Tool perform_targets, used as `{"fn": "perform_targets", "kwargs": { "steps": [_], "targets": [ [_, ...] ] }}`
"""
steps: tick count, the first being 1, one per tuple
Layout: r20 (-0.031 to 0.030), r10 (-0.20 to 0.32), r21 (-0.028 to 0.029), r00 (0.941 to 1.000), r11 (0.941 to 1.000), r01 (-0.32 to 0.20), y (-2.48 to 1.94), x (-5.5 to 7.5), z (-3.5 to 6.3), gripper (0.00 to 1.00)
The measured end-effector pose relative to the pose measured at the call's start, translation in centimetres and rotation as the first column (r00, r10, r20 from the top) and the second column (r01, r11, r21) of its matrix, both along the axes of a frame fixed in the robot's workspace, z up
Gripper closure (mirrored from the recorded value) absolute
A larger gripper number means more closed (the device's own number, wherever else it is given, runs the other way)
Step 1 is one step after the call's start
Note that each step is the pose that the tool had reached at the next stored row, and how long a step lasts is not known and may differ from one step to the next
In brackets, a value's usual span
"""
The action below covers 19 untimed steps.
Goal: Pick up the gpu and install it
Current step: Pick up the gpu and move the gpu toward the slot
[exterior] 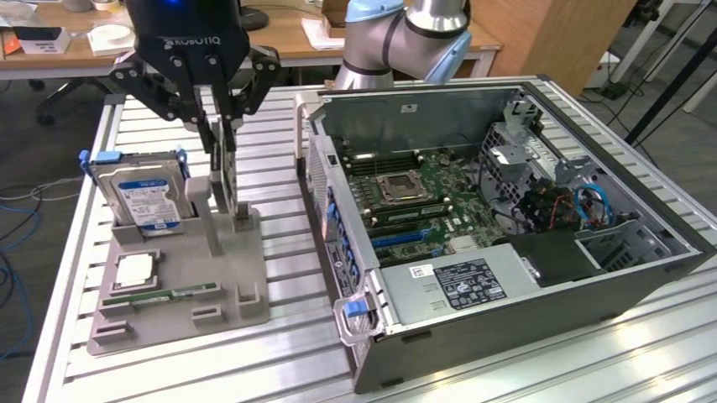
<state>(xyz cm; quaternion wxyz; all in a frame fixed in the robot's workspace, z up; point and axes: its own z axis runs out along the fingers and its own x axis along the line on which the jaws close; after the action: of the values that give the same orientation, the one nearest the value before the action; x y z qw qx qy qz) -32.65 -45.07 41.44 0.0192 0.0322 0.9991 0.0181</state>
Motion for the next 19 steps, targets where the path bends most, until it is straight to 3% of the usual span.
{"fn": "perform_targets", "kwargs": {
  "steps": [3,19],
  "targets": [
    [-0.0004,0.0,-0.0002,1.0,1.0,0.0,0.0,0.2,0.03,0.74],
    [-0.0002,0.007,0.0,1.0,1.0,-0.007,0.01,3.8,0.0,0.74]
  ]
}}
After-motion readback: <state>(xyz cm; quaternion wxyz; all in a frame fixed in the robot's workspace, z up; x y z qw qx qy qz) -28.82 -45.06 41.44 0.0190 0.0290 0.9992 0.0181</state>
